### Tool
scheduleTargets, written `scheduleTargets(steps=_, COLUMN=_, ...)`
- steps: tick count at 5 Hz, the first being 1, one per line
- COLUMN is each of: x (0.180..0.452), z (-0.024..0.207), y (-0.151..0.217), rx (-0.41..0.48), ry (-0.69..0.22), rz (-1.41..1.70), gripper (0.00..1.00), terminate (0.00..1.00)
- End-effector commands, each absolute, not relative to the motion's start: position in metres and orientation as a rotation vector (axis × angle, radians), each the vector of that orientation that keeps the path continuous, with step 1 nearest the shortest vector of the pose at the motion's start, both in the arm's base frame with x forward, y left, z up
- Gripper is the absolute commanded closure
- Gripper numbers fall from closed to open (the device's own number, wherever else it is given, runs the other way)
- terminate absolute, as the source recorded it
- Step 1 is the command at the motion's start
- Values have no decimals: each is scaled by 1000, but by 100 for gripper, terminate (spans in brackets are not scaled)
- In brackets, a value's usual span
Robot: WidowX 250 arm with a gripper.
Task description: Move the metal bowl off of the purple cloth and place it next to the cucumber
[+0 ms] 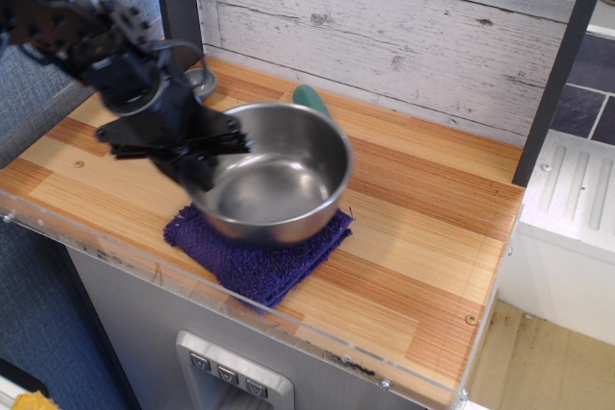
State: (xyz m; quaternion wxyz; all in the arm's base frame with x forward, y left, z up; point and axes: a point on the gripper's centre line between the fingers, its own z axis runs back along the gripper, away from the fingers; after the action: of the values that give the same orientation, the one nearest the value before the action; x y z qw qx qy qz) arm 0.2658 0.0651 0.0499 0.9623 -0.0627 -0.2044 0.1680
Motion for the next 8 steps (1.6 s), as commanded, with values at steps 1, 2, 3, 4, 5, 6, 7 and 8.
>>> scheduleTargets(steps=1, x=301, z=82, y=35, rx=-122, ry=-500, rz=271, gripper=100, terminate=0)
scheduleTargets(steps=2, x=319, z=80, y=15, rx=-128, ry=-490, rz=233, gripper=100, terminate=0)
scheduleTargets(steps=3, x=337, z=68, y=-7, rx=-131, ry=-469, rz=192, gripper=100, terminate=0)
scheduleTargets(steps=4, x=353, z=51, y=-26, rx=-141, ry=-440, rz=160, gripper=100, terminate=0)
scheduleTargets(steps=5, x=363, z=36, y=-38, rx=-129, ry=-413, rz=134, gripper=100, terminate=0)
scheduleTargets(steps=6, x=366, z=27, y=-41, rx=-119, ry=-393, rz=137, gripper=100, terminate=0)
scheduleTargets(steps=7, x=368, z=25, y=-38, rx=-97, ry=-376, rz=127, gripper=0, terminate=0)
scheduleTargets(steps=8, x=366, z=26, y=-37, rx=-88, ry=-387, rz=139, gripper=0, terminate=0)
